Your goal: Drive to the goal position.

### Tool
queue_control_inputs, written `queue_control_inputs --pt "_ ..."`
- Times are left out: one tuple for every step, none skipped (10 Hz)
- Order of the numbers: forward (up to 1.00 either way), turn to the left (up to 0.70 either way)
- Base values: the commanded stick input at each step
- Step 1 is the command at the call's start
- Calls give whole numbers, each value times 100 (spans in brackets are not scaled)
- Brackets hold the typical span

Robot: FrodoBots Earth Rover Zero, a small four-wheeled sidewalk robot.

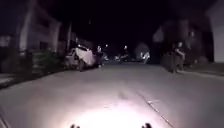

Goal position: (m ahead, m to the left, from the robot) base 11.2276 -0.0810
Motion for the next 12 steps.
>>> queue_control_inputs --pt "85 0" --pt "85 0" --pt "85 0" --pt "85 0" --pt "85 0" --pt "85 0" --pt "85 0" --pt "85 0" --pt "85 0" --pt "85 0" --pt "85 0" --pt "85 0"
